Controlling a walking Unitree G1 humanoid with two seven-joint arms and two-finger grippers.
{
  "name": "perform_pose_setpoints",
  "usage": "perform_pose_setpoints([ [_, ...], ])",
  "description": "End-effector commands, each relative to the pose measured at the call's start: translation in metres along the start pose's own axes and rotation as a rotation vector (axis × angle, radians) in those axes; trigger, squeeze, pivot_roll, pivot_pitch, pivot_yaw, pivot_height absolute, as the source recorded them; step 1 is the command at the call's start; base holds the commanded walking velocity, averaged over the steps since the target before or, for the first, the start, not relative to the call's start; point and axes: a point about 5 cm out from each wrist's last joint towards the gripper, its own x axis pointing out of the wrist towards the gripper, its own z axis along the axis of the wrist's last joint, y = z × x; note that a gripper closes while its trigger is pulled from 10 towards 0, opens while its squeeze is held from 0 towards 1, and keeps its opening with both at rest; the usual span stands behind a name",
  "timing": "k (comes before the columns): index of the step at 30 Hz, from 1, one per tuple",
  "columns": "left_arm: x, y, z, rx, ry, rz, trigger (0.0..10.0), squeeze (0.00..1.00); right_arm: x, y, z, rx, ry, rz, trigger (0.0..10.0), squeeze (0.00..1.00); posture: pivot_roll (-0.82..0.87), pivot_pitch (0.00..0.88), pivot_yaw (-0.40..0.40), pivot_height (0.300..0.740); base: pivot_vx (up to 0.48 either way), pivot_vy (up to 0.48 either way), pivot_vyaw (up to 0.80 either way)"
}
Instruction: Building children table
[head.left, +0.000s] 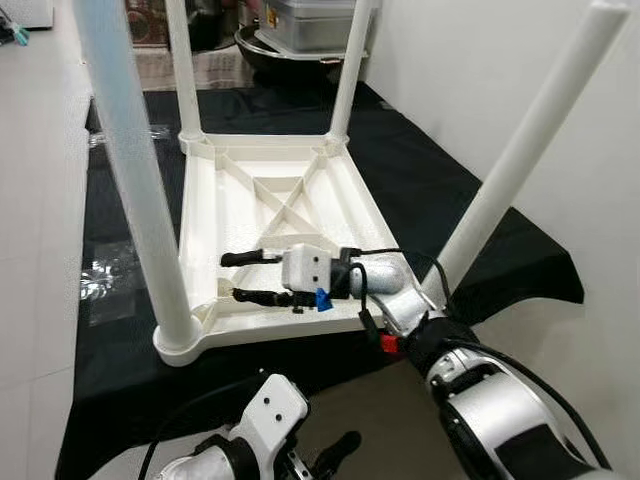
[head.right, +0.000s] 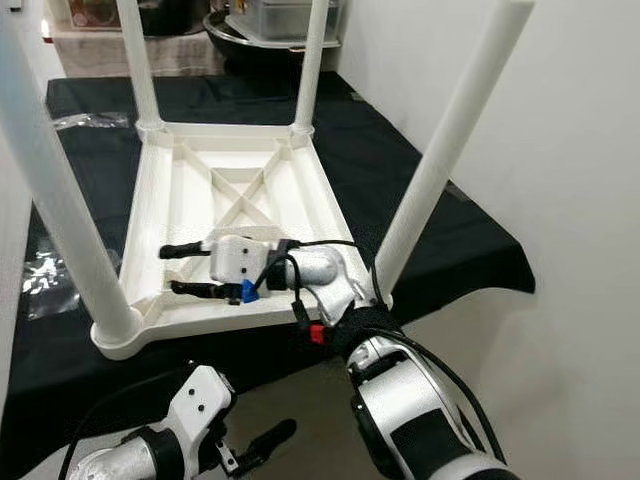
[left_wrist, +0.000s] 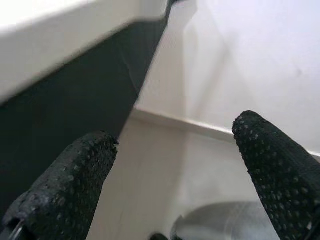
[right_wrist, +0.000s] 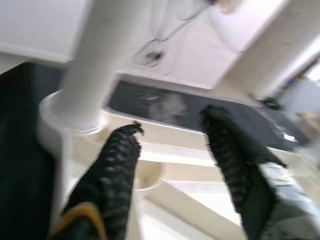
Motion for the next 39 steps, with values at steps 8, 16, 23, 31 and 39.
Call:
perform_pose_setpoints([
  [8,0.000,0.032,0.018,0.081,-0.108,0.212,10.0,0.00,-0.051,-0.008,0.001,0.266,-0.095,-0.546,10.0,0.00,0.04,0.071,-0.110,0.740,0.000,0.000,0.00],
  [16,0.001,0.027,0.020,0.082,-0.135,0.264,10.0,0.00,-0.068,0.029,0.002,0.341,-0.080,-0.761,10.0,0.00,0.04,0.053,-0.099,0.740,0.000,0.000,0.00],
  [23,0.002,0.018,0.016,0.081,-0.132,0.273,10.0,0.00,-0.084,0.097,-0.003,0.407,0.048,-0.872,10.0,0.00,0.04,0.022,-0.085,0.740,0.000,0.000,0.00],
  [31,0.002,0.021,0.009,0.078,-0.120,0.339,10.0,0.00,-0.092,0.113,-0.016,0.532,0.239,-0.969,10.0,0.00,0.04,0.000,-0.075,0.740,0.000,0.000,0.00],
  [39,0.004,0.021,0.005,0.082,-0.105,0.345,10.0,0.00,-0.088,0.119,-0.012,0.583,0.243,-0.930,10.0,0.00,0.05,0.000,-0.074,0.740,0.000,-0.085,0.00],
])
